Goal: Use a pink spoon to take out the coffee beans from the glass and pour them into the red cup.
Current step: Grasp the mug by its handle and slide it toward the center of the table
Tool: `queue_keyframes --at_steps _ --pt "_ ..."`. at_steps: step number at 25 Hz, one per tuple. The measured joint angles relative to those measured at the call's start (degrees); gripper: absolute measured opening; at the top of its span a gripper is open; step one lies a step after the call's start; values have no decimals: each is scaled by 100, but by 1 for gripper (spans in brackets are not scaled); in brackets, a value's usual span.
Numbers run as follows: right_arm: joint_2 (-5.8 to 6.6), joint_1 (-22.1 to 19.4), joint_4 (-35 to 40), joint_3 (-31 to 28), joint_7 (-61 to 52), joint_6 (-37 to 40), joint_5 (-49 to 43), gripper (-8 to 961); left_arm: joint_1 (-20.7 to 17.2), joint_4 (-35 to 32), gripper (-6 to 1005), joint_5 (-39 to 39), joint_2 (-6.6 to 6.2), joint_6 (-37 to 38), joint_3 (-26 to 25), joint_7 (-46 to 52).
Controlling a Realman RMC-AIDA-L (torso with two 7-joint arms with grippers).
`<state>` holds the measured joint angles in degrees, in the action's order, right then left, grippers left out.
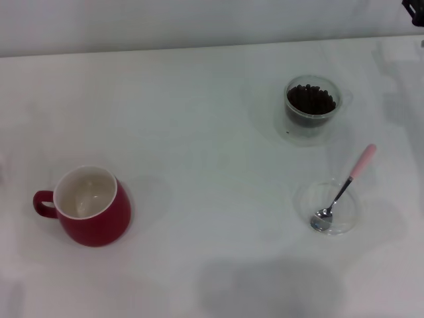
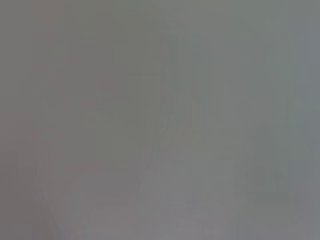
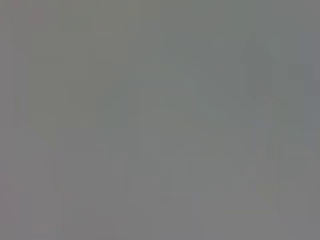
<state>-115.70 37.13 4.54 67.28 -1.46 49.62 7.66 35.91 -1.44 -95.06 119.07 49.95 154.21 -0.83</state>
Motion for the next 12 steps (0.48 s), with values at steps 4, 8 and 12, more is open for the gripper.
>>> queue_keyframes --at_steps 4,8,12 --pt "-16 -181 77 568 -876 327 -204 868 -564 -386 887 251 6 1063 37 -38" --pt "18 -532 263 1318 -1859 735 -260 868 -1136 -696 888 666 10 1924 39 -15" --pt "21 -720 445 1476 -1926 815 -262 868 -1516 -841 888 952 11 2430 41 0"
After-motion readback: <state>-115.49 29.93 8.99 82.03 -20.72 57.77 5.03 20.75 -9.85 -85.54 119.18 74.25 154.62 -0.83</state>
